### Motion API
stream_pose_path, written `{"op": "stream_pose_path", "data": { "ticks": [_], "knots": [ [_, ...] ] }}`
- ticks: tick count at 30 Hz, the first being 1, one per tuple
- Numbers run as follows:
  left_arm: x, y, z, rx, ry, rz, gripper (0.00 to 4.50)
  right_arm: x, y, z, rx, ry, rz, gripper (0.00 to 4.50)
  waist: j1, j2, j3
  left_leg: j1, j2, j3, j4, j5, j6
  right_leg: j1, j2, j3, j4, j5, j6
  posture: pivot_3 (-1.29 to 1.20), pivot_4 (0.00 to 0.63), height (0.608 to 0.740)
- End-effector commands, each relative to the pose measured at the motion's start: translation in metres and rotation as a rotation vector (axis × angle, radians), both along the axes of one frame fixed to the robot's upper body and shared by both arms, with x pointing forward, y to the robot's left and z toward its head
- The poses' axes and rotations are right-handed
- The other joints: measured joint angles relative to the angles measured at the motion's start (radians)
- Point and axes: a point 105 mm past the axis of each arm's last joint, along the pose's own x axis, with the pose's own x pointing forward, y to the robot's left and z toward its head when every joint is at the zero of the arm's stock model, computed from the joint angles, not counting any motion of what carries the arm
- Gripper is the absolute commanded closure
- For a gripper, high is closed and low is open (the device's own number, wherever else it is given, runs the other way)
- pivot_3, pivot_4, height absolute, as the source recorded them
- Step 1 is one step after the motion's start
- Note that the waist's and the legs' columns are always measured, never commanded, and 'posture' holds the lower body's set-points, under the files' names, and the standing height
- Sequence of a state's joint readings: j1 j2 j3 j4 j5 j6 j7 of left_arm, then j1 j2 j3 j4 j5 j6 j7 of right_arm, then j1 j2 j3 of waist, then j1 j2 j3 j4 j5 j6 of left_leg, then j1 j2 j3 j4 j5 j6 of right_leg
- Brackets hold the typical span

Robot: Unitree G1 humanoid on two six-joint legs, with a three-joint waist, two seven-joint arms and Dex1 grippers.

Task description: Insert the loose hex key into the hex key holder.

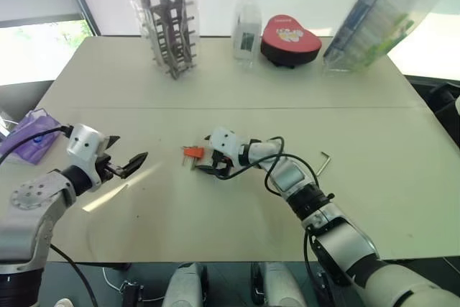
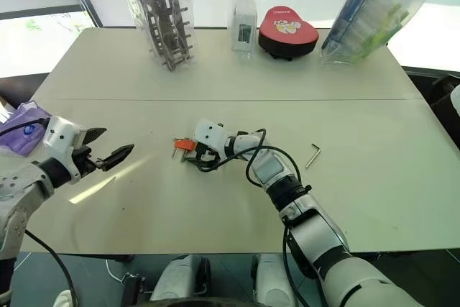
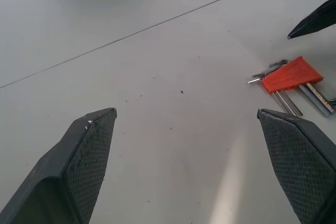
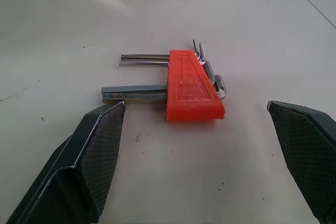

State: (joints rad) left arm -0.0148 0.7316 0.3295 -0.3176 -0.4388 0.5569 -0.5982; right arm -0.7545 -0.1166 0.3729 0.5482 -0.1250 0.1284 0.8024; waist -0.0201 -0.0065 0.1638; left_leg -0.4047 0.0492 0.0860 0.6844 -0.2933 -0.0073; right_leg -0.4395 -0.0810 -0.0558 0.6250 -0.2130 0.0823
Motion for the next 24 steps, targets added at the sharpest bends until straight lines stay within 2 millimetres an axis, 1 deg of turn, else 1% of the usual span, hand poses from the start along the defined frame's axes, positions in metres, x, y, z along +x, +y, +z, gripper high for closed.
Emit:
{"op": "stream_pose_path", "data": {
  "ticks": [1,5,10,13,14,15,16,18,19,21,23,24],
  "knots": [
    [0.001,-0.003,0.014,0.018,-0.064,-0.01,0.04,-0.003,-0.003,-0.019,-0.03,0.095,-0.02,0.0,0.0,0.0,0.0,0.0,0.0,0.0,0.0,0.0,0.0,0.0,0.0,0.0,0.0,0.0,0.0,0.0,0.15,0.74],
    [0.0,-0.003,0.015,0.023,-0.065,-0.011,0.04,-0.003,0.001,-0.023,-0.009,0.155,-0.039,0.0,-0.001,0.0,0.0,0.0,0.0,0.0,0.0,0.0,0.0,0.0,0.0,0.0,0.0,0.0,0.0,0.0,0.15,0.74],
    [0.001,-0.004,0.015,0.026,-0.069,-0.011,0.04,0.001,0.004,-0.021,-0.011,0.155,-0.038,0.0,-0.013,0.0,0.0,0.002,0.0,0.0,-0.001,0.0,0.0,0.0,0.0,0.0,0.002,-0.001,-0.001,0.0,0.15,0.74],
    [0.001,-0.005,0.015,0.025,-0.072,-0.009,0.0,0.003,0.005,-0.019,-0.014,0.144,-0.033,0.85,-0.022,0.0,0.0,0.002,0.0,-0.001,-0.001,0.0,0.0,0.0,0.0,0.0,0.003,-0.001,-0.002,0.0,0.15,0.74],
    [0.0,-0.005,0.015,0.025,-0.073,-0.009,0.0,0.003,0.006,-0.019,-0.014,0.142,-0.031,1.3,-0.023,0.0,0.0,0.003,0.0,-0.001,-0.001,0.0,0.0,0.0,0.0,0.0,0.004,-0.001,-0.002,0.0,0.15,0.74],
    [0.0,-0.005,0.015,0.026,-0.074,-0.008,0.0,0.004,0.006,-0.018,-0.013,0.139,-0.029,1.92,-0.023,0.0,0.0,0.003,0.0,-0.001,-0.001,0.0,0.0,0.0,0.0,0.0,0.004,-0.001,-0.002,0.0,0.15,0.74],
    [0.0,-0.005,0.015,0.026,-0.075,-0.006,0.0,0.004,0.007,-0.018,-0.014,0.135,-0.025,2.33,-0.024,0.0,0.0,0.003,0.0,-0.002,-0.001,0.0,0.0,0.0,0.0,0.0,0.004,-0.001,-0.002,0.0,0.15,0.74],
    [0.001,-0.006,0.015,0.024,-0.078,-0.004,0.0,0.005,0.008,-0.017,-0.015,0.128,-0.021,3.43,-0.023,0.0,0.0,0.003,0.0,-0.002,-0.001,0.0,-0.001,0.0,0.0,0.0,0.004,-0.001,-0.002,0.0,0.15,0.74],
    [0.001,-0.006,0.015,0.023,-0.078,-0.004,0.0,0.005,0.007,-0.017,-0.015,0.125,-0.021,3.51,-0.022,0.0,0.0,0.003,0.0,-0.003,-0.001,0.0,-0.001,0.001,0.0,0.0,0.004,-0.001,-0.002,0.0,0.15,0.74],
    [0.001,-0.007,0.014,0.021,-0.077,-0.006,0.0,0.005,0.006,-0.015,-0.018,0.087,-0.008,3.51,-0.021,0.0,0.0,0.004,0.0,-0.003,-0.001,0.001,-0.001,0.001,0.0,0.0,0.004,-0.001,-0.002,0.0,0.15,0.74],
    [0.001,-0.008,0.014,0.019,-0.075,-0.011,0.0,0.005,0.004,-0.011,-0.02,0.034,0.002,3.51,-0.02,0.0,0.0,0.003,0.0,-0.004,-0.001,0.001,-0.001,0.001,0.0,0.0,0.004,-0.001,-0.002,0.0,0.15,0.74],
    [0.002,-0.009,0.014,0.016,-0.073,-0.02,0.0,0.005,0.001,-0.005,-0.019,-0.03,0.009,3.51,-0.019,0.0,0.0,0.003,0.0,-0.004,-0.001,0.001,-0.001,0.001,0.0,0.0,0.004,-0.001,-0.002,0.0,0.15,0.74]
  ]
}}
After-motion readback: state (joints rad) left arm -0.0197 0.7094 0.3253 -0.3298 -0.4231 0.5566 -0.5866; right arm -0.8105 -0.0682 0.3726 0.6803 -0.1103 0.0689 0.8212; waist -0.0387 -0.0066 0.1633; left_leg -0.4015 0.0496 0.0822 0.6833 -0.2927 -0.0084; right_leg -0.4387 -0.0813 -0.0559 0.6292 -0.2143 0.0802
